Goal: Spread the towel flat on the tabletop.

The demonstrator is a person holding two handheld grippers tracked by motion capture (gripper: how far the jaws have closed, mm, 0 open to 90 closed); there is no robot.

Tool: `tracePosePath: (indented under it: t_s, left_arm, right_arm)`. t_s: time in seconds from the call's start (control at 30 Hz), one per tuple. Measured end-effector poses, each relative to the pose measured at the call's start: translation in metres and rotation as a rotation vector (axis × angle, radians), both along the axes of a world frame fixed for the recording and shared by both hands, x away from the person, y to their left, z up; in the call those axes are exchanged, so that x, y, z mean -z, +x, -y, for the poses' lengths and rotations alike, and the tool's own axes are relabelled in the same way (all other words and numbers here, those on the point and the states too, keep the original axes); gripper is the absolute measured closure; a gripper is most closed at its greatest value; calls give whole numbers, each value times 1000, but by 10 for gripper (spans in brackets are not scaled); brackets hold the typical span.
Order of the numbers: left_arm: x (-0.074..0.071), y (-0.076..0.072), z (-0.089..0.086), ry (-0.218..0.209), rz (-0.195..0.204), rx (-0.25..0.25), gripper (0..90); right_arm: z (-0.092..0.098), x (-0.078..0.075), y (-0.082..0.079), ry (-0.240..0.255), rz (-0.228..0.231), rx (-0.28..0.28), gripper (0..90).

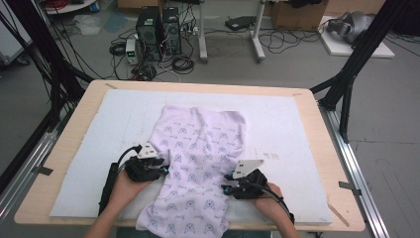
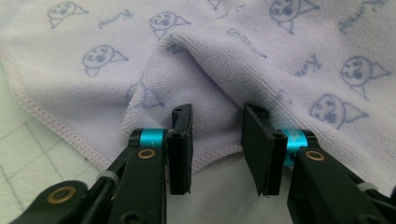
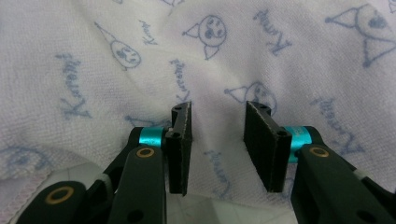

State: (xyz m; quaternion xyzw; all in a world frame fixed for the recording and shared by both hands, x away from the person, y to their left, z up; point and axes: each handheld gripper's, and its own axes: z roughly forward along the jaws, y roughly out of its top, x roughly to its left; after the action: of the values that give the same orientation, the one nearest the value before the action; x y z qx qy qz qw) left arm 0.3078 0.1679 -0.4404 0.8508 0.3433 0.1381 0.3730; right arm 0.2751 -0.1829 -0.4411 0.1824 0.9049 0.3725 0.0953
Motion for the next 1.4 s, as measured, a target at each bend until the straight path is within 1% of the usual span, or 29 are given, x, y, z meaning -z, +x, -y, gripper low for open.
tracePosePath:
  t_s: [0.03, 0.1, 0.13, 0.17, 0.2, 0.27, 0.33, 0.4, 0.53, 0.67, 0.77, 0.9, 0.97, 1.0, 1.07, 1.1, 1.13, 1.17, 1.2, 1.27, 1.37, 1.4]
  left_arm:
    - [0, 1, 0, 0, 3, 6, 638]
    - [0, 0, 1, 7, 14, 22, 705]
    - [0, -1, 2, 22, 32, 24, 760]
    - [1, -1, 3, 25, 37, 37, 817]
    - [1, -1, 4, 19, 35, 38, 848]
    - [0, -1, 3, 22, 30, 43, 875]
    - [-2, -4, 0, 13, 27, 46, 881]
    - [-7, -9, -5, 1, 43, 50, 882]
    - [-18, -19, -18, 3, 69, 48, 883]
    - [-30, -25, -38, -2, 93, 22, 884]
    - [-37, -27, -48, 0, 105, 3, 884]
    - [-45, -28, -62, 3, 125, -22, 885]
    - [-49, -27, -70, -1, 135, -45, 886]
    - [-50, -26, -72, -1, 138, -54, 898]
    - [-50, -25, -76, -10, 130, -65, 896]
    - [-50, -25, -77, -16, 129, -64, 858]
    - [-50, -26, -76, -31, 117, -53, 800]
    - [-50, -27, -74, -38, 115, -37, 774]
    - [-49, -28, -70, -47, 111, -16, 735]
    - [-47, -30, -61, -42, 108, 7, 703]
    - [-41, -32, -45, -56, 95, 58, 671]
    - [-39, -33, -40, -60, 91, 82, 658]
  right_arm:
    - [0, 0, 0, 0, -1, -2, 615]
    - [0, 0, 1, 4, -7, -2, 613]
    - [0, 0, 1, 4, -12, 3, 612]
    - [0, 1, 1, 7, -10, 1, 611]
    - [0, 1, 1, 8, -10, 2, 611]
    - [1, 1, 1, 11, -9, 4, 611]
    - [1, 1, 1, 17, -13, 2, 610]
    - [2, 2, 2, 22, -14, 2, 609]
    - [2, 2, 2, 22, -15, 0, 609]
    - [2, 2, 2, 20, -14, 2, 609]
    - [1, 1, 1, 15, -15, 3, 609]
    - [0, 0, 0, 1, -7, 2, 610]
    - [-1, -1, 0, -4, -3, -10, 613]
    - [-1, -2, -1, -5, -12, -15, 623]
    - [-1, -3, -3, -9, -17, -28, 621]
    - [-1, -4, -3, -12, -16, -33, 616]
    - [0, -5, -4, -8, -15, -33, 610]
    - [2, -7, -4, 1, -8, -32, 609]
    - [3, -9, -4, 9, -3, -30, 608]
    - [8, -11, -4, 7, 6, -17, 605]
    - [13, -12, -3, 4, 7, 1, 605]
    - [15, -12, -3, 5, 6, 6, 603]
